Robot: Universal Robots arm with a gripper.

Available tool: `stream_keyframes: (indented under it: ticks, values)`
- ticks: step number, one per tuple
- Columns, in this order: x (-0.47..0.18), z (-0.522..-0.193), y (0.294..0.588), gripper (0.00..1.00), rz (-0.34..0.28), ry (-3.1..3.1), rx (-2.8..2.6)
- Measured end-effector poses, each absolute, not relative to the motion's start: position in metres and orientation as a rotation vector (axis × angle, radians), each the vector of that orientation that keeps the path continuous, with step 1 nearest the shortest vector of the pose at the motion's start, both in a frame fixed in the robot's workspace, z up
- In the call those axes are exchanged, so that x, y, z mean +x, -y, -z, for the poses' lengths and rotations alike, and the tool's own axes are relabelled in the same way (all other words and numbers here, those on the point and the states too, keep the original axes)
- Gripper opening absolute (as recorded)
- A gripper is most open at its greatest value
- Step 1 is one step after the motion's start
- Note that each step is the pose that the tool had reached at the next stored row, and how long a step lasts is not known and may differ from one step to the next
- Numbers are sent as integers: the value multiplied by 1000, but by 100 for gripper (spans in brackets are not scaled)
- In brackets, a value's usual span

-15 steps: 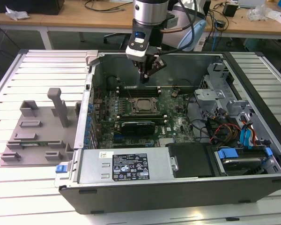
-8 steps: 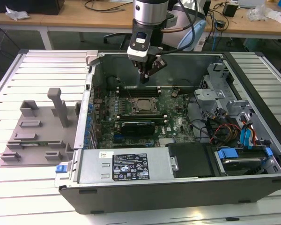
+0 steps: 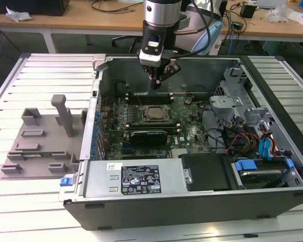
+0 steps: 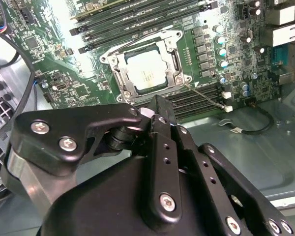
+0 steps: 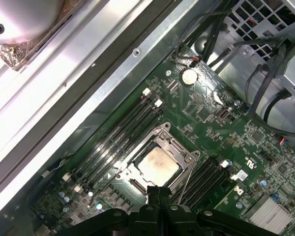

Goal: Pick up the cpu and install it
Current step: 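Install the first cpu locking lever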

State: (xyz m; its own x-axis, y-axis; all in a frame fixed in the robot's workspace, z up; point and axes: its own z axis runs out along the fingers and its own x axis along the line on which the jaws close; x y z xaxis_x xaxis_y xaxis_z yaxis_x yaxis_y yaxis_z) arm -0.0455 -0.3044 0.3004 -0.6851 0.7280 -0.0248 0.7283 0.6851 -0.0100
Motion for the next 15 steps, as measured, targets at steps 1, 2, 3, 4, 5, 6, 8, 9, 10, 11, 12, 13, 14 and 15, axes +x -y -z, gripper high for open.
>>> stream_keyframes:
  ticks: [1, 2, 3, 4, 5, 6, 8, 9, 10, 11, 12, 13, 14, 15]
  values:
    - [-46, -300, 304, 11, 30, -2869, 1233]
    - [-46, -300, 304, 11, 30, -2872, 1226]
    - [-46, -300, 304, 11, 29, -2875, 1219]
    - [-46, -300, 304, 11, 29, -2880, 1207]
    - [-46, -300, 304, 11, 29, -2883, 1198]
    - [-46, -300, 304, 11, 29, -2889, 1183]
    - [-46, -300, 304, 11, 29, -2894, 1172]
    - [-46, -300, 304, 11, 29, -2897, 1165]
    - [-46, -300, 304, 11, 29, -2899, 1159]
    - [-46, -300, 304, 11, 29, -2904, 1147]
    - [-46, -300, 304, 11, 29, -2908, 1137]
    - [-46, -300, 304, 11, 29, -2912, 1127]
    - [-46, -300, 304, 11, 28, -2916, 1114]
    - [-46, -300, 304, 11, 28, -2921, 1102]
